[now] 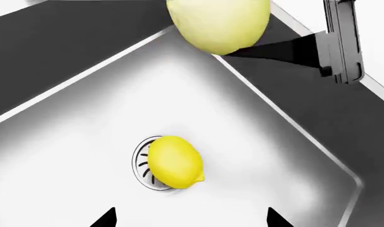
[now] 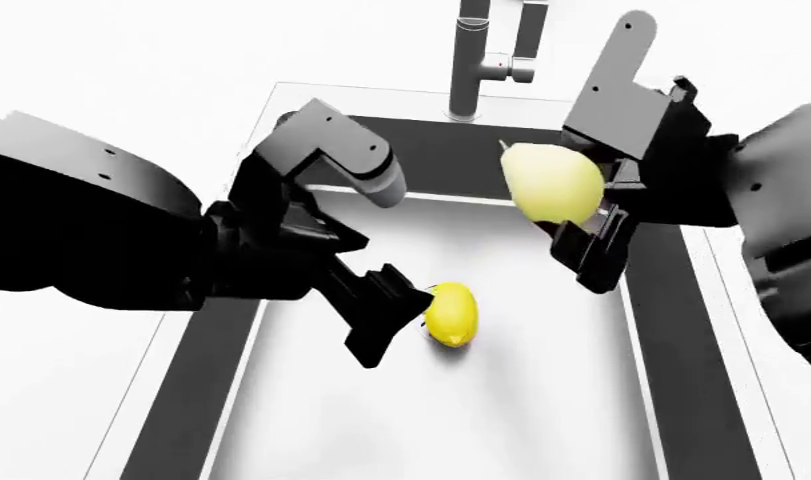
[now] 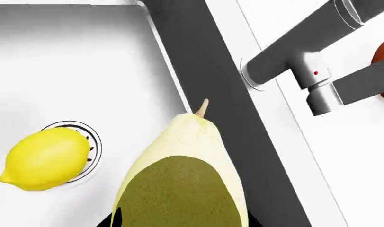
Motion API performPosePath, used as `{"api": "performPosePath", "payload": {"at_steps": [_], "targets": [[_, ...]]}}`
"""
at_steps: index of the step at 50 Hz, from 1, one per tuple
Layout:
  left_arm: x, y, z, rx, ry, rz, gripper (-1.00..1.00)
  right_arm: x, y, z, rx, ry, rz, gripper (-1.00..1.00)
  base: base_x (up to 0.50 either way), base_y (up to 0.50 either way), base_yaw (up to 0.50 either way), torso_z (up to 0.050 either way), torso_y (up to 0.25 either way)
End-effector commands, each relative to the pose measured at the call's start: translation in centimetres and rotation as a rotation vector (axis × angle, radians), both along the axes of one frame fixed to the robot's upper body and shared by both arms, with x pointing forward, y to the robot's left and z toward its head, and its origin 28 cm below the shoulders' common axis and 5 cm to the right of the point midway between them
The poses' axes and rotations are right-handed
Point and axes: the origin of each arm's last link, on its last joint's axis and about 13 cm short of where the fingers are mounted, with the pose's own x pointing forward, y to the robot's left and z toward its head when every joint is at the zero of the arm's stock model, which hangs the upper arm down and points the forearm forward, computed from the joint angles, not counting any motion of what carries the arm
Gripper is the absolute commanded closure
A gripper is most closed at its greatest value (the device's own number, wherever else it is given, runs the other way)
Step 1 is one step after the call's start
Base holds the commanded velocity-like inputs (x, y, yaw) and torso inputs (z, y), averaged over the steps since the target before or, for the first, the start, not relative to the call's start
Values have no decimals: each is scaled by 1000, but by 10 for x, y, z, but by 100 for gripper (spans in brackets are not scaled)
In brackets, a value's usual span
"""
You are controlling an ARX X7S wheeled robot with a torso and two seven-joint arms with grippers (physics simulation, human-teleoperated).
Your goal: Pick up the fruits and vegetables and place them in the sink. Turn on the sink faucet to wash them. Then turn the sink off and put them in the tray.
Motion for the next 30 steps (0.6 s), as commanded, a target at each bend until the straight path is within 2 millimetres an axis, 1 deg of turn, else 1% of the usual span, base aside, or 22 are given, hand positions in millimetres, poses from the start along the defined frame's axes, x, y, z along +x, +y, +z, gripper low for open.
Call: {"api": "performPosePath", "payload": {"at_steps": [1,4,14,21,25,30], "targets": [[18,-15,-4,47,68,-60,-100,-38,-9,35,86,-188,23,100,0,0,0,0,0],[23,-18,-7,49,81,-73,-100,-41,-11,39,116,-222,21,100,0,0,0,0,0],[34,-29,-19,28,117,-137,-100,-46,-13,40,160,-258,21,100,0,0,0,0,0],[47,-34,-24,60,92,-97,-100,-49,-14,39,178,-269,21,100,0,0,0,0,0],[56,-41,-31,89,92,-90,-100,-51,-15,39,187,-276,23,100,0,0,0,0,0],[64,-52,-45,104,111,-93,-100,-53,-16,39,192,-280,22,100,0,0,0,0,0]]}}
